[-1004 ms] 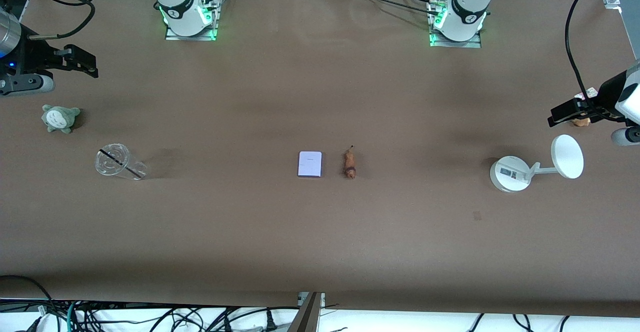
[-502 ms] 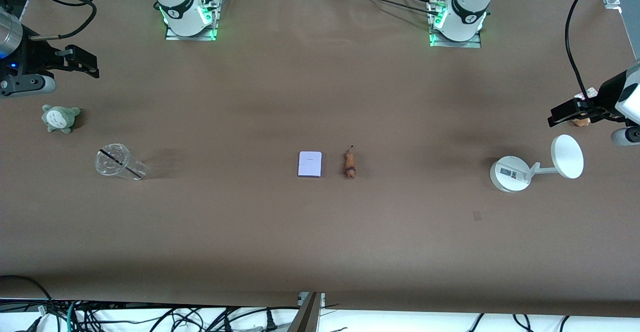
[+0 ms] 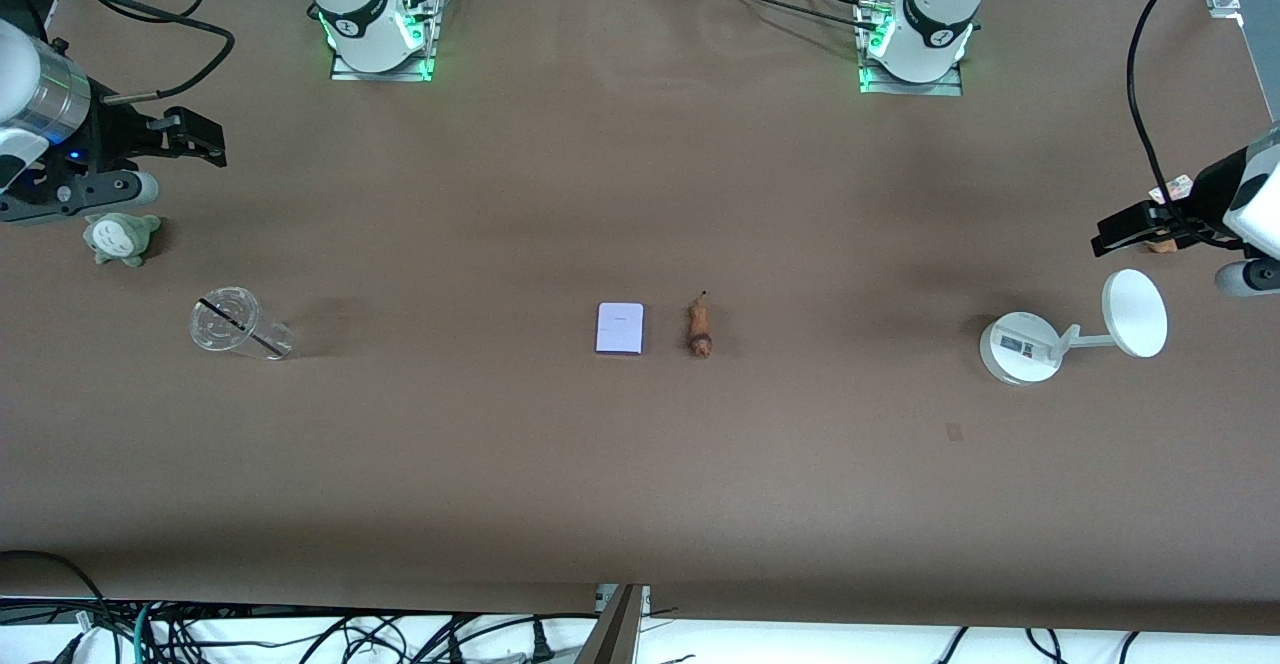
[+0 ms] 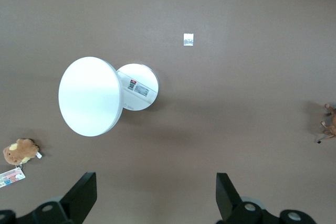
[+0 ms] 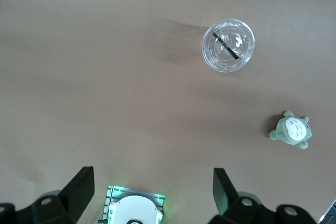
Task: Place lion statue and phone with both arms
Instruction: 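Reach the left gripper over the brown lion statue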
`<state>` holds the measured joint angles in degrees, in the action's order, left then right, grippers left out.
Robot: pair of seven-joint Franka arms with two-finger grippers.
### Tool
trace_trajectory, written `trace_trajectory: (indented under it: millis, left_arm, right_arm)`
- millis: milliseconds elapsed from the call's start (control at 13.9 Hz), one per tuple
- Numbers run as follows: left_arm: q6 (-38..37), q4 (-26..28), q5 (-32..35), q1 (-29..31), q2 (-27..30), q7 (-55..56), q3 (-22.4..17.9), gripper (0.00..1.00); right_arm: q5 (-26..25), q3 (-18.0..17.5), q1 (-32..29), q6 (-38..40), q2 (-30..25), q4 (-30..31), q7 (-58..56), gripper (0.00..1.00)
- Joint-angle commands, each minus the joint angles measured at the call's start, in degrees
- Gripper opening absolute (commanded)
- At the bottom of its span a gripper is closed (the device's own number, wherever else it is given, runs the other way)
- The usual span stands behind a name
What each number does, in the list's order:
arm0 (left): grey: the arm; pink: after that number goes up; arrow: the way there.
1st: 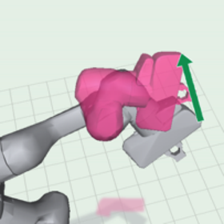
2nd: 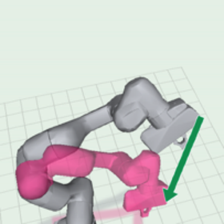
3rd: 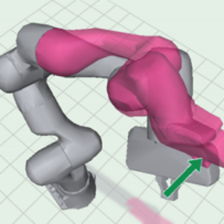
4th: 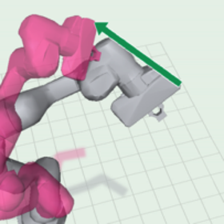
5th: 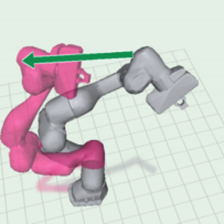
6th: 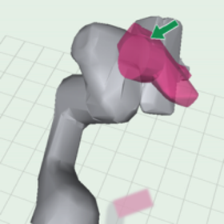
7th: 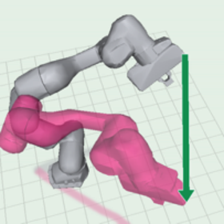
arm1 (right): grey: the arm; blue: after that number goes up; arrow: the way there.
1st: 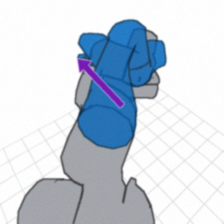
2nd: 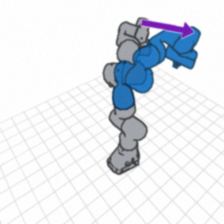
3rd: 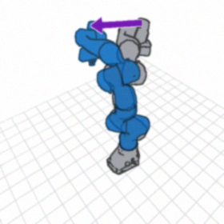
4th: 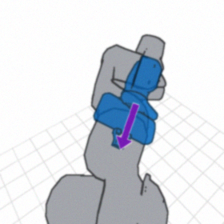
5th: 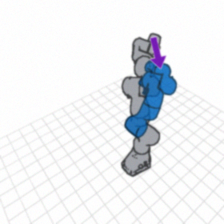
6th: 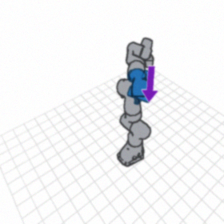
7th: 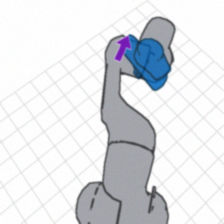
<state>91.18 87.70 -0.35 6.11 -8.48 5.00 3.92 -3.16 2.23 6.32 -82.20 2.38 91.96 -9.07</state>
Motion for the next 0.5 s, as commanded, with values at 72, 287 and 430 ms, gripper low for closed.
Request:
trace_trajectory:
  millis: [72,287,430]
  left_arm:
    - [-0.39,-4.21,-1.4,-3.2,-4.52,-0.34,0.91,1.0]
    - [3.11,-4.91,-1.4,-10.04,-8.82,8.06,0.91,1.0]
    - [8.55,-4.91,-1.23,-15.67,-13.03,15.97,0.91,1.0]
  right_arm:
    - [0.35,-0.03,1.32,0.9,0.52,-1.25,-0.16,1.0]
    - [0.35,-0.03,1.5,1.08,0.61,-1.25,0.02,1.0]
    - [0.44,0.06,1.42,1.08,0.61,-1.25,0.02,1.0]
